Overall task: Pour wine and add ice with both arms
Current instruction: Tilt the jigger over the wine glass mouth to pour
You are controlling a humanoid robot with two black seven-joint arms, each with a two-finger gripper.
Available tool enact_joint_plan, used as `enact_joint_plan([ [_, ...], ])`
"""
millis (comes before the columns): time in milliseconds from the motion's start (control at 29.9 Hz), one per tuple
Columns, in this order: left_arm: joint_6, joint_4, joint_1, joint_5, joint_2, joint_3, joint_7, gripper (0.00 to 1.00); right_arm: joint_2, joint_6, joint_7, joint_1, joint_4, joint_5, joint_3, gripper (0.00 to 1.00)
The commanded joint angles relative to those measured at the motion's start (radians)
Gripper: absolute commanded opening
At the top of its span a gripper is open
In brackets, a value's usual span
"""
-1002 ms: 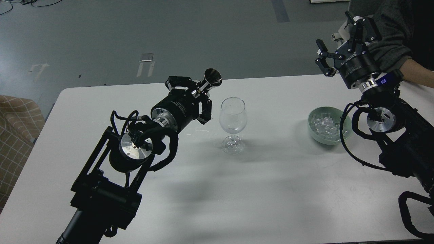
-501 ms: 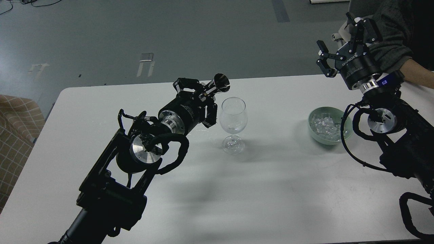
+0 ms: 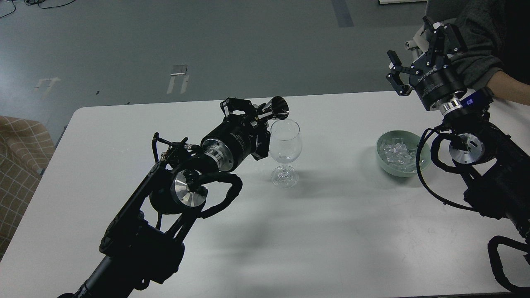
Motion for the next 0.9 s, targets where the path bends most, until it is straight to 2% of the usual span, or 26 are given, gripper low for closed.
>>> enact_joint_plan([
  [0,0.000,0.000,-0.007,0.019,0.000,0.004,0.000,0.00,0.000,0.000,0.000,-0.003,0.005,0.000,0.000,1.00],
  [869,-0.003,0.018,-0.031,0.143,0.000,0.021,-0.001,0.00,0.000,0.000,0.000,-0.007,0.019,0.000,0.000,1.00],
])
